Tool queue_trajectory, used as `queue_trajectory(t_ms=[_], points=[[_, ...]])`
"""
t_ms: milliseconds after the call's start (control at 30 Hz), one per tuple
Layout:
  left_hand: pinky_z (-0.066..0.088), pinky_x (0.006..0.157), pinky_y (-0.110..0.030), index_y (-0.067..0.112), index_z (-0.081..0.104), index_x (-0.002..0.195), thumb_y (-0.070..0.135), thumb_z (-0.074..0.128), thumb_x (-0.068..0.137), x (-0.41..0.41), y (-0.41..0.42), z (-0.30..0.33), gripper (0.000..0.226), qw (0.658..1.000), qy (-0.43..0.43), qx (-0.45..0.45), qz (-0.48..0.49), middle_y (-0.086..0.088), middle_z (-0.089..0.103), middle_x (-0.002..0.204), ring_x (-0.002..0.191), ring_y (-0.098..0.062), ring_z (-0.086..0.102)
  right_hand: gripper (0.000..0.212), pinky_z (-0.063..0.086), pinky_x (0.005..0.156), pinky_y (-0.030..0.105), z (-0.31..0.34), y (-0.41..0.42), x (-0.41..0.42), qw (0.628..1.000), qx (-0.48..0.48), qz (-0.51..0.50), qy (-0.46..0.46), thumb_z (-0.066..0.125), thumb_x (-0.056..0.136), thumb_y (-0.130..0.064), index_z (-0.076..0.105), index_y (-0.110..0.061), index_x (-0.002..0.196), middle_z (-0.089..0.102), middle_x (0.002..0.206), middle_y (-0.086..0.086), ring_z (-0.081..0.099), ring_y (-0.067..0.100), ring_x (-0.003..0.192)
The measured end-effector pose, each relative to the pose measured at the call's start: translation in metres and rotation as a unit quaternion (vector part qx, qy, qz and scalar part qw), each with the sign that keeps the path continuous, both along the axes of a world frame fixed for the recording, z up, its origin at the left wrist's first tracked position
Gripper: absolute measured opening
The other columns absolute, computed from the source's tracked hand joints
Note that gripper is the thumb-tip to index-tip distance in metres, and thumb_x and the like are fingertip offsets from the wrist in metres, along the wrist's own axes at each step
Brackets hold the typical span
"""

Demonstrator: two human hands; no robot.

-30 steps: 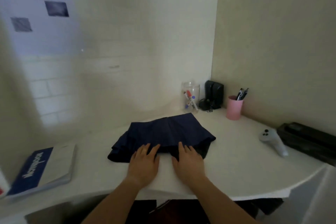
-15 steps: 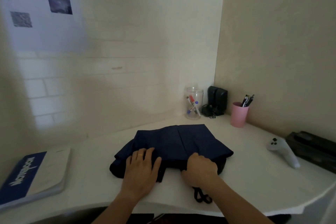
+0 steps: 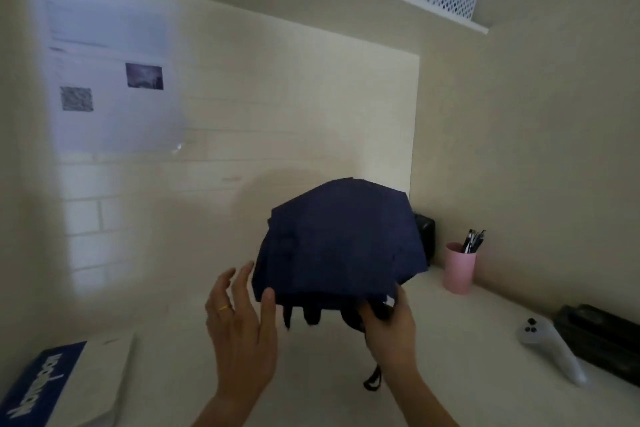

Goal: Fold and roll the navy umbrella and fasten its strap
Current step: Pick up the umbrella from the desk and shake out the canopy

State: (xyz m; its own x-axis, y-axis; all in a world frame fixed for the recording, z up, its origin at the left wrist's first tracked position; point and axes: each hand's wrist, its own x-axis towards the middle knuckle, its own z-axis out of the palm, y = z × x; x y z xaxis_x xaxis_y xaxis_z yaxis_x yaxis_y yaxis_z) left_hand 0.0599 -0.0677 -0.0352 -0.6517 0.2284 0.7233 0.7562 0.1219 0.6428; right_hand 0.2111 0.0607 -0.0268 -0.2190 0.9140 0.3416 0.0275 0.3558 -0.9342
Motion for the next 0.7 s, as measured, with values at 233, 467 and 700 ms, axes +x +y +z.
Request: queue_trajectory(t_ms=[233, 467, 700], points=[[0.037, 0.102, -0.037, 0.039, 0.042, 0.143, 0.057, 0.030, 0.104, 0.010, -0.013, 0.052, 0.045, 0.984, -0.070, 0.102, -0.131, 0.015, 0.039, 0.128, 0.128, -0.019, 0.044, 0.023, 0.039, 0.045, 0.031, 0.021, 0.001, 0.022, 0.988, -0.037, 0.073, 0.134, 0.069, 0.095, -0.026, 0.057, -0.010, 0.106, 0.070, 0.063, 0.013, 0.049, 0.019, 0.037], [0.043, 0.098, -0.041, 0.038, 0.051, 0.128, 0.060, 0.031, 0.098, 0.023, -0.017, 0.067, 0.042, 0.977, -0.057, 0.097, -0.181, 0.006, 0.052, 0.127, 0.122, -0.023, 0.050, 0.022, 0.057, 0.056, 0.041, 0.009, 0.005, 0.037, 0.997, 0.073, 0.022, 0.032, 0.075, 0.087, -0.032, 0.061, -0.022, 0.101, 0.074, 0.066, 0.001, 0.065, 0.012, 0.050], [0.051, 0.095, -0.051, 0.027, 0.047, 0.134, 0.049, 0.043, 0.095, 0.035, -0.019, 0.074, 0.045, 0.978, -0.064, 0.076, -0.182, 0.000, 0.054, 0.129, 0.118, -0.024, 0.055, 0.022, 0.041, 0.047, 0.022, -0.001, 0.009, 0.045, 0.998, 0.063, -0.023, 0.018, 0.074, 0.083, -0.016, 0.052, -0.015, 0.079, 0.060, 0.056, -0.008, 0.055, 0.005, 0.050]])
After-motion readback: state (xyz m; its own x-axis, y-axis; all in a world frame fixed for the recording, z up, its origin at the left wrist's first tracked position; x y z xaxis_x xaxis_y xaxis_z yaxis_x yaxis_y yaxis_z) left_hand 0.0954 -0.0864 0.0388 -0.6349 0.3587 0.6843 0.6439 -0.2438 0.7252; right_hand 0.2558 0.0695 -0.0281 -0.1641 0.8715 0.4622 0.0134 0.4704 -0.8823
